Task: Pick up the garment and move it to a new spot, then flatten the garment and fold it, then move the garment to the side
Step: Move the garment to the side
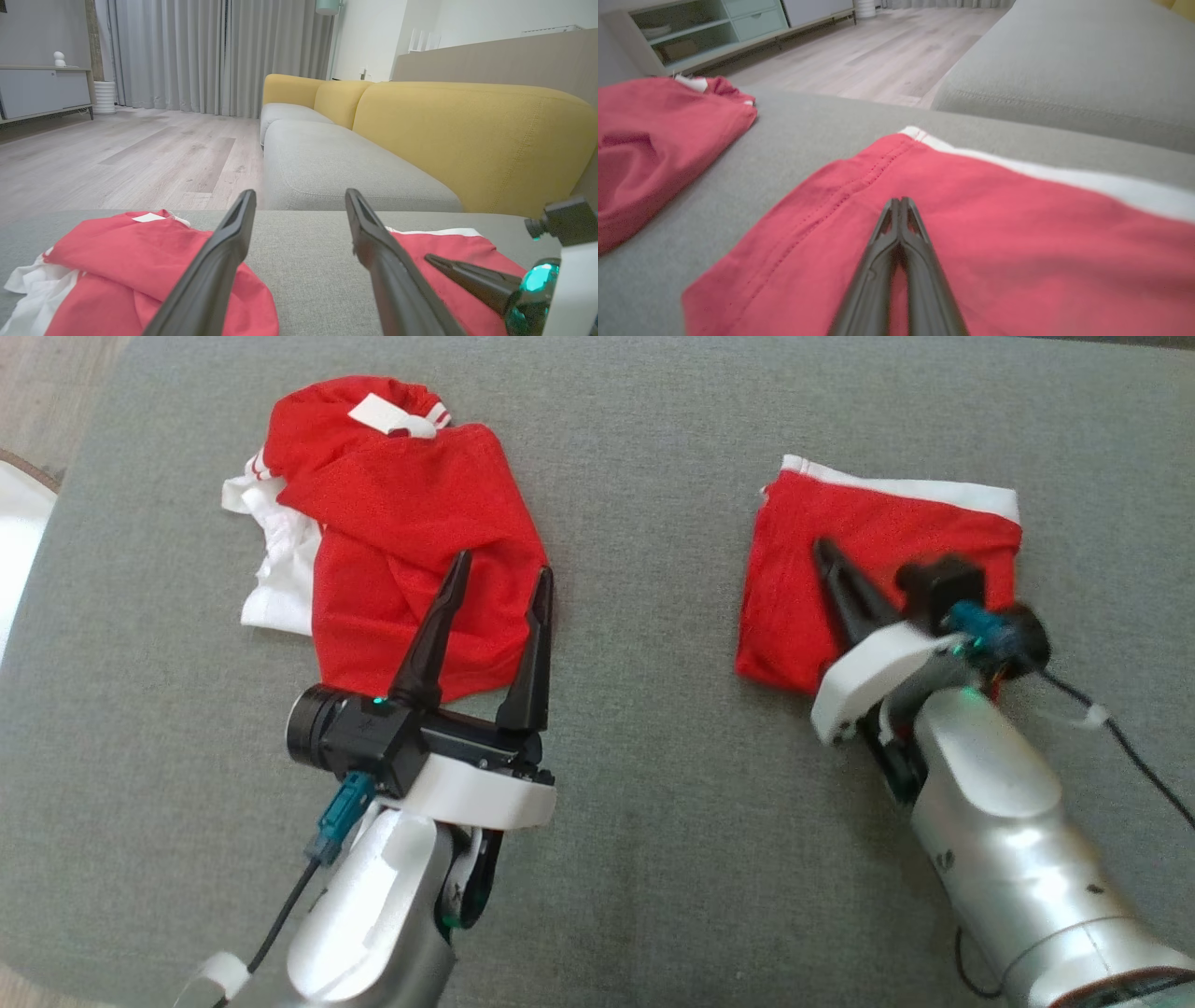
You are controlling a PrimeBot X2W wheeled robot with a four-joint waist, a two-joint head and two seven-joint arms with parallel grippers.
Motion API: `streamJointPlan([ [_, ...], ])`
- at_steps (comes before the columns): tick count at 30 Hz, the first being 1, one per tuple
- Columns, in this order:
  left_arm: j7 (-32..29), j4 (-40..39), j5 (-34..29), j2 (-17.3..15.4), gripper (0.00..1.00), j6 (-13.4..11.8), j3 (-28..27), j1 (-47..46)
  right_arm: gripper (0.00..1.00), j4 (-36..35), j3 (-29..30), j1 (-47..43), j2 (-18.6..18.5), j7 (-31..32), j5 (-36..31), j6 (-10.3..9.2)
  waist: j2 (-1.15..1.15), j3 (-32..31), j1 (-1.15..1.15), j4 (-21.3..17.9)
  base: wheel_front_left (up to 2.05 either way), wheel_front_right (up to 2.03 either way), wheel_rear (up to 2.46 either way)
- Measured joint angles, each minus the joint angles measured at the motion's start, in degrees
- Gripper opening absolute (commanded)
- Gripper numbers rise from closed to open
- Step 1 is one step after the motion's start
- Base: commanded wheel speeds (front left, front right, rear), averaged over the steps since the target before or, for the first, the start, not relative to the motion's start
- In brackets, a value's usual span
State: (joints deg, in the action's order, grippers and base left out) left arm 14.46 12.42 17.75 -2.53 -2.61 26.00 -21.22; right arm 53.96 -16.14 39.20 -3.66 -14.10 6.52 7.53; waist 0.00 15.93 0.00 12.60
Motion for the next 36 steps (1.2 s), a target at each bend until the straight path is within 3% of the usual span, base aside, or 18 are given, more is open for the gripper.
streamJointPlan([
  [10, 0.0, 0.5, 0.0, 0.0, 1.0, 0.0, -0.3, 0.2, 0.0, 4.6, -6.9, 0.5, 0.0, 0.9, 7.1, 0.0, 0.0, -0.6, 0.0, -0.4, 0.0, 0.0, 0.0],
  [16, 0.0, 1.0, -0.7, 0.0, 1.0, 0.1, -1.9, 0.6, 0.0, 4.5, -4.9, 0.5, -0.1, 0.0, 6.9, 0.0, 0.0, -2.3, 0.0, -2.9, 0.0, 0.0, 0.0],
  [24, 0.0, 2.2, -2.0, 0.0, 1.0, 0.8, -5.0, 3.1, 0.0, -8.9, 6.5, -4.2, -2.0, -0.1, 1.1, 0.0, 0.0, -5.3, 0.0, -7.8, 0.0, 0.0, 0.0],
  [34, 0.0, 3.5, -1.9, 0.0, 1.0, 1.9, -7.8, 5.3, 0.0, -25.3, 15.8, -20.1, 0.1, -0.1, -4.2, 0.0, 0.0, -8.2, -0.01, -12.2, 0.0, 0.0, 0.0],
  [35, 0.0, 3.8, -1.8, 0.0, 1.0, 2.1, -7.9, 5.7, 0.44, -26.9, 16.0, -21.5, 0.2, -0.1, -4.4, 0.0, 0.0, -8.5, 0.0, -12.3, 0.0, 0.0, 0.0],
  [36, 0.0, 4.2, -1.8, 0.0, 1.0, 2.2, -8.0, 6.1, 0.99, -28.1, 15.9, -22.8, 0.2, -0.1, -4.1, 0.0, 0.0, -8.8, 0.0, -12.4, 0.0, 0.0, 0.0],
])
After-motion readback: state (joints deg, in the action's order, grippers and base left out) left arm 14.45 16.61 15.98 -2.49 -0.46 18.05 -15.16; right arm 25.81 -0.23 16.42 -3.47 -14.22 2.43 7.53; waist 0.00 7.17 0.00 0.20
